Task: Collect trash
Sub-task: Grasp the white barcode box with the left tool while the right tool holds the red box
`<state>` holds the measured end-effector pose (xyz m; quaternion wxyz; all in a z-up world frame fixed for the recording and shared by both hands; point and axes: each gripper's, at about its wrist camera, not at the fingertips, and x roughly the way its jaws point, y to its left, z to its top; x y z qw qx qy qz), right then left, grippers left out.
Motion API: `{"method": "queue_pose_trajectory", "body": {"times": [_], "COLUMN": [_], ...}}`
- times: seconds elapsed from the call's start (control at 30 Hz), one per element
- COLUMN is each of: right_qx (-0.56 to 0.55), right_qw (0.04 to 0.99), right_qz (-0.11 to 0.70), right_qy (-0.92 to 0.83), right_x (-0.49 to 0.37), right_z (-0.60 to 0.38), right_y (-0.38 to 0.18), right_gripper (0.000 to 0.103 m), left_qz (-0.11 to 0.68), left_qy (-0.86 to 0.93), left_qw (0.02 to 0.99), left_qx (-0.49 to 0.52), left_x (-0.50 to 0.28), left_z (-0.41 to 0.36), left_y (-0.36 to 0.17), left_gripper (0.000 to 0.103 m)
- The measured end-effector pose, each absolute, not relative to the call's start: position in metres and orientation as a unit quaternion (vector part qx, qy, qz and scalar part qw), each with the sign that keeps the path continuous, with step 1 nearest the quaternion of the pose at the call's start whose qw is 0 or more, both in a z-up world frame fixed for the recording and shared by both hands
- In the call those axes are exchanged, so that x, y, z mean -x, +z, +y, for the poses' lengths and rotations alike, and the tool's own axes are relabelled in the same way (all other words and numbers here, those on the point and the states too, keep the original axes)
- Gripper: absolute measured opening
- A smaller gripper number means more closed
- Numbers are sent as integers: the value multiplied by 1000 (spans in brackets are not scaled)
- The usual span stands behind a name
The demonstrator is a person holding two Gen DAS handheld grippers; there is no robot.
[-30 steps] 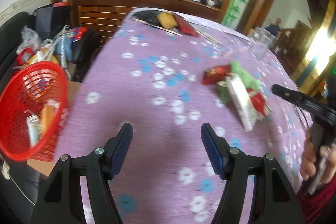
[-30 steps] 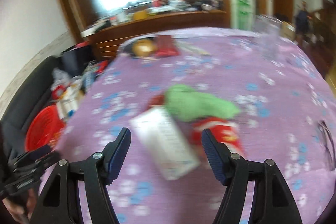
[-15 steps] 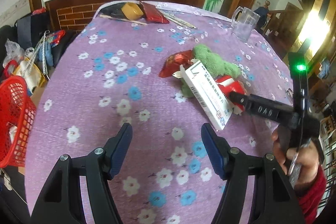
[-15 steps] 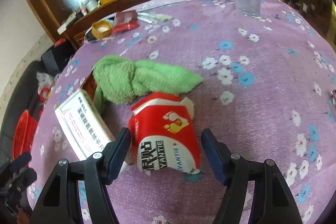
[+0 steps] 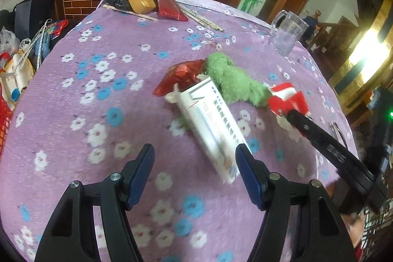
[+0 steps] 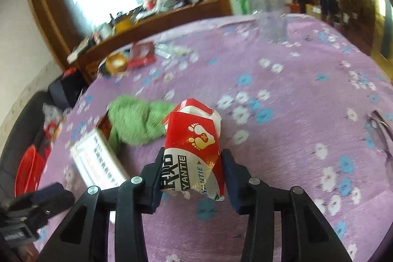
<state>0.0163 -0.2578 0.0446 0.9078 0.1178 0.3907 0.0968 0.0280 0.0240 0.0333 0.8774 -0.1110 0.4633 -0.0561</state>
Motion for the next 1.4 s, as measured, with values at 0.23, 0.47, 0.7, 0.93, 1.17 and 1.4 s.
{"method": "queue_pose_trajectory", "body": {"times": [0.23, 0.47, 0.7, 0.93, 1.17, 1.4], "right_qx": [-142, -151, -145, -134, -117, -115], "right_qw": [905, 904, 905, 906, 910, 909], "right_qz": [387, 387, 383, 380, 373, 376], "right_qy": [102, 104, 113, 127, 138, 142], "right_x": [-15, -17, -16, -15, -13, -14], "right_z": [-267, -272, -269, -263, -254, -252], "right_y": [47, 46, 48, 49, 51, 50], "right_gripper": [47, 47, 47, 47, 47, 47], "left_qz": [468, 442, 416, 439, 459, 456], "left_qy": [-46, -67, -96, -113, -107, -117], "left_qw": [873, 888, 900, 890, 880, 878], "left_qx": [129, 108, 85, 55, 63, 84], "left_x": [-55, -57, -42, -26, -41, -45], "left_z": [8, -5, 2, 20, 24, 26], "left_y": [13, 15, 21, 28, 21, 11], "left_gripper": [67, 34, 25, 22, 23, 21]}}
